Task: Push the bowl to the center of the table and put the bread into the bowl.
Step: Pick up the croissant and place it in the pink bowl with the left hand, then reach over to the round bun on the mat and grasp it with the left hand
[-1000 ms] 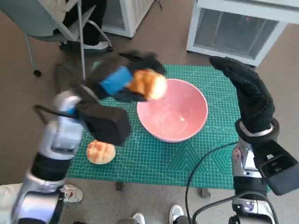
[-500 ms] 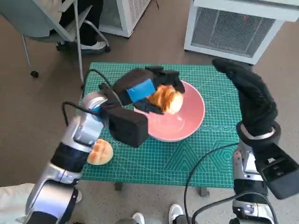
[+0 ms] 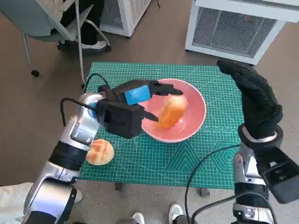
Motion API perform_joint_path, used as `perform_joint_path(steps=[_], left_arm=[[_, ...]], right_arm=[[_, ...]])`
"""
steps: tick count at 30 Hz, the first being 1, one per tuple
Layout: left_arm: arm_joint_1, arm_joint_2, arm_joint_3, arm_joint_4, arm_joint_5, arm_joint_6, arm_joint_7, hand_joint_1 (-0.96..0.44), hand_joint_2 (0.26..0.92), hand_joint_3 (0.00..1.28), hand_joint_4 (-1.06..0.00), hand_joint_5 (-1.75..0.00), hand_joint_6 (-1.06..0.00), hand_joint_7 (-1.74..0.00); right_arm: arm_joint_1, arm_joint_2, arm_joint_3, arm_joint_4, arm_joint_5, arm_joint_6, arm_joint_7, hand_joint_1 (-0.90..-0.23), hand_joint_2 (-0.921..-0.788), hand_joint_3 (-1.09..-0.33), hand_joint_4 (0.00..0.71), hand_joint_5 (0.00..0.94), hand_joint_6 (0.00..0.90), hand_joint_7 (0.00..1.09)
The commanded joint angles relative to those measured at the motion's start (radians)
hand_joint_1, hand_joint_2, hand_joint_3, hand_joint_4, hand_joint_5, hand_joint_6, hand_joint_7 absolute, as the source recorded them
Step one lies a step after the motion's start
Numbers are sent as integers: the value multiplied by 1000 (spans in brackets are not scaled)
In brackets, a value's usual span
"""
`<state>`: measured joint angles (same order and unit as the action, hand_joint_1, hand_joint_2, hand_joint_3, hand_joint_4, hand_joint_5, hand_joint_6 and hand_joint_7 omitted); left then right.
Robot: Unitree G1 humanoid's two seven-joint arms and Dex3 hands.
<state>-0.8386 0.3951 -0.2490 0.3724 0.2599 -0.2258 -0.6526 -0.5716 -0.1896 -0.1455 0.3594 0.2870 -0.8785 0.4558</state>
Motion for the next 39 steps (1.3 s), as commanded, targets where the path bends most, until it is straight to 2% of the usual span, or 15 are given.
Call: perform_joint_path(steps=[1,11,21,30,39], left_arm=[[82,44,69,-155,-45,-32,33,-203,921,24,-199,-17,-392,-68],[288,180,260,-509,-107,-18,47,-242,911,8,-325,-28,-501,-84],[494,329,407,-646,-147,38,1,-236,889,0,-381,-27,-546,-93],[665,415,448,-728,-97,107,-23,-240,891,1,-386,-10,-534,-63],[759,432,436,-683,-81,77,-11,-205,886,0,-379,0,-517,-27]], right_arm=[[20,5,6,8,-10,1,-7,-587,-921,-743,262,0,-1,629],[12,11,11,28,8,-13,3,-598,-921,-740,257,0,-1,630],[14,12,20,17,20,-6,6,-611,-921,-736,257,0,-1,630],[7,7,27,28,37,-1,17,-612,-921,-734,257,0,-1,629],[-7,9,27,55,54,1,38,-609,-921,-733,257,0,-1,629]])
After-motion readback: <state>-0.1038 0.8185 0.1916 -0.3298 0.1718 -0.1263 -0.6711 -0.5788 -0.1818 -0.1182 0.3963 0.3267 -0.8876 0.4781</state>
